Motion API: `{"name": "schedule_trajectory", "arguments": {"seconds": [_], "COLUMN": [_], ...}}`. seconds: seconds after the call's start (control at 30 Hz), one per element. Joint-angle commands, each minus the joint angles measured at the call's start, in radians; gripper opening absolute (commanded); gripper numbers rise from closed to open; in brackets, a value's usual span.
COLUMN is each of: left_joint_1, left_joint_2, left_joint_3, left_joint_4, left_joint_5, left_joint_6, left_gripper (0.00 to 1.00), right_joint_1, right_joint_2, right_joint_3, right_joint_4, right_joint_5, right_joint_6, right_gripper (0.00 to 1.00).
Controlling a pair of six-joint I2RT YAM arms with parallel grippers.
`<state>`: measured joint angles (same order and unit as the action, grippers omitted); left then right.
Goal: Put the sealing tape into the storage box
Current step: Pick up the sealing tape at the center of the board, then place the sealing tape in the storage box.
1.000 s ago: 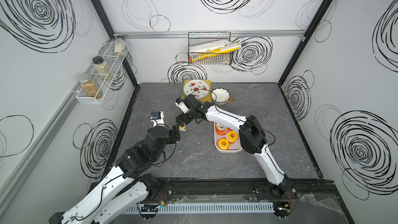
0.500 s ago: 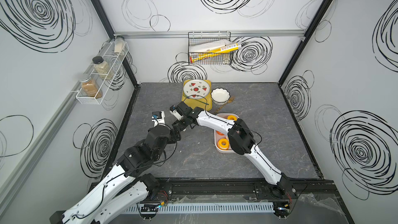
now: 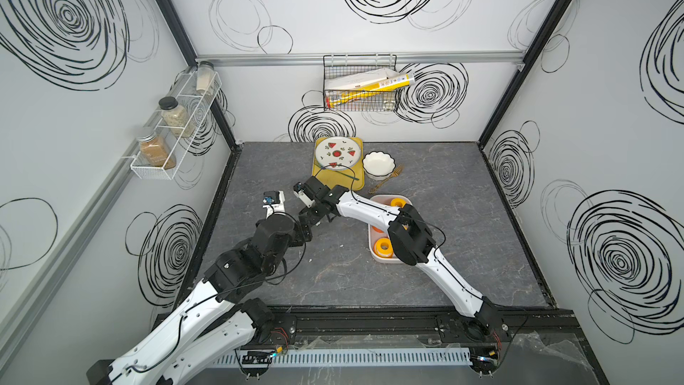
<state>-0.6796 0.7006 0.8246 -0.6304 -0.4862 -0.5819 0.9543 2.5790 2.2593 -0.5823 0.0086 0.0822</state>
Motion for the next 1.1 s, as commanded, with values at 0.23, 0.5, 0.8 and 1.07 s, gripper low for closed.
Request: {"name": "schedule_trajectory", "arguments": {"seconds": [0.23,0.5,0.8,1.07], "left_joint_1": [0.005,0.004,0.005,0.005], "left_joint_2": [-0.001,-0.015,-0.015,-0.016], "left_joint_3": [-0.008,-0.01,-0.009,-0.01], "left_joint_4": [0.035,0.035,0.036,0.037], "left_joint_5": [0.009,0.006,0.008,0.013], "left_joint_6": [0.008,0.008,0.008,0.007], "left_gripper": [0.92,0.92,0.92,0.92], "right_joint_1": [0.002,0.003,-0.022,-0.116], "right_joint_2": [-0.043,-0.163,-0.3,-0.508], "right_joint_3": [0.033,-0.009,-0.061,-0.259], "right_joint_4": [-0.053,-0.071,-0.13,-0.1], "right_joint_5": [-0.002,0.053,0.146,0.123], "right_joint_6": [0.017,0.03,0.033,0.05], "right_gripper": [0.48,0.48,0.47,0.47]}}
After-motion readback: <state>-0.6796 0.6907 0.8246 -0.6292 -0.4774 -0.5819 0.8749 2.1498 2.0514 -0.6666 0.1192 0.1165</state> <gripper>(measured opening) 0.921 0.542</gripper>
